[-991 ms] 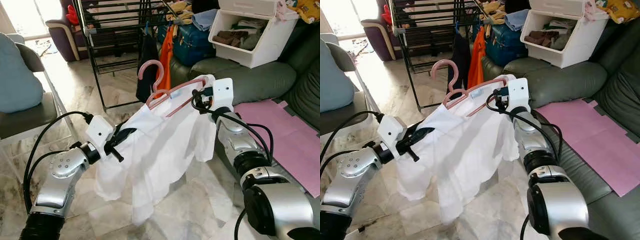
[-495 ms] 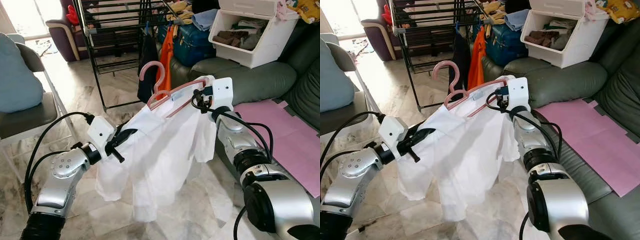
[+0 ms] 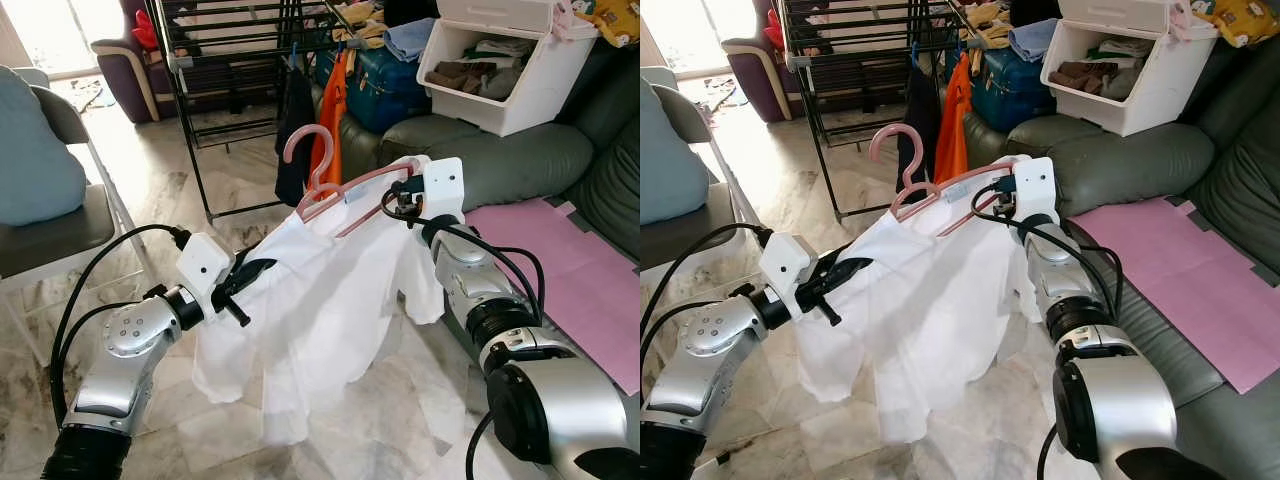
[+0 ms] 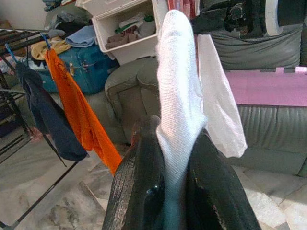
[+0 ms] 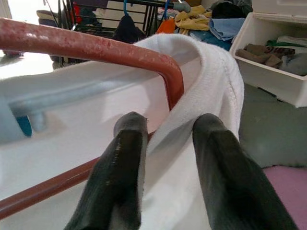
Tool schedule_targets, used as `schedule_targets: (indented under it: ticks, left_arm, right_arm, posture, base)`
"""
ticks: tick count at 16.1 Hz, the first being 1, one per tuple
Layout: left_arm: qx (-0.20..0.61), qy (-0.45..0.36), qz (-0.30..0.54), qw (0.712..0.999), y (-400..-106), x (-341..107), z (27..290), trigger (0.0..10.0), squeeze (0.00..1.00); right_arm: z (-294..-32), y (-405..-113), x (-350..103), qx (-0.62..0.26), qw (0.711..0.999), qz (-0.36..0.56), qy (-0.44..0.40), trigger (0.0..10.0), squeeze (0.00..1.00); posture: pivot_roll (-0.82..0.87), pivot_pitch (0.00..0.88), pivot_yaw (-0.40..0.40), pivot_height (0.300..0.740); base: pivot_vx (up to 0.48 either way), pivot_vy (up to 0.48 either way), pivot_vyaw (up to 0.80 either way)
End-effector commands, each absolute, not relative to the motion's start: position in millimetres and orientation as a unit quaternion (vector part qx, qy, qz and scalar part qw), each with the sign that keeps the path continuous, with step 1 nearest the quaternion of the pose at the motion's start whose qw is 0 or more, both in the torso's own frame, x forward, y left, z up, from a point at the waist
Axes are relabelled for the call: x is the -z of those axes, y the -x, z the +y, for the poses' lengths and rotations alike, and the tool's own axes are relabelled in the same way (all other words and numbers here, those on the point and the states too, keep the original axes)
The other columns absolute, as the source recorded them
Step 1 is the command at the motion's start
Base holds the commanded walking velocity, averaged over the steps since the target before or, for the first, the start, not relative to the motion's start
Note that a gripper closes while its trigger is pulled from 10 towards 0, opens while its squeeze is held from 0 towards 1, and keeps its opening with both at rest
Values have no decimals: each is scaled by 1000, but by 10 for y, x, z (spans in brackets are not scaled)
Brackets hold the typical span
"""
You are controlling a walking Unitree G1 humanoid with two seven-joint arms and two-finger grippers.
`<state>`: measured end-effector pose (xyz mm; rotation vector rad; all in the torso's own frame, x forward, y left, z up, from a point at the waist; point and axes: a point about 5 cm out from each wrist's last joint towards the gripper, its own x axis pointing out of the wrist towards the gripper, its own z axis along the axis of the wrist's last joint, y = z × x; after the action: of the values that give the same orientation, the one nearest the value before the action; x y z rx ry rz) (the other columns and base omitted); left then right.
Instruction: Hang hanger
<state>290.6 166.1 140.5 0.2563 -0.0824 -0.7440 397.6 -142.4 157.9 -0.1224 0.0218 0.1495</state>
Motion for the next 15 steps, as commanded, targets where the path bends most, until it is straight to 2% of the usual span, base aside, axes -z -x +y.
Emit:
schedule_targets:
  ticks: [1,10,15]
  left_arm:
    - [361,-129,-71,921,-2922,-1539,1668,0,0]
    - [359,-128,-71,922,-2924,-1533,1666,0,0]
    - [365,-130,-52,920,-2900,-1442,1664,0,0]
  right_arm:
    - [-1480,-4003,-1641,-57,997,6,53,0,0]
    - [-1488,-4006,-1653,-57,997,2,53,0,0]
    - [-1529,-4004,-1826,-47,993,-64,84,0,0]
  posture:
    - [-78,0,-27,740]
    - [-80,0,-28,740]
    - [-82,0,-29,740]
  base:
    - [0,0,0]
    - [0,0,0]
    - [0,0,0]
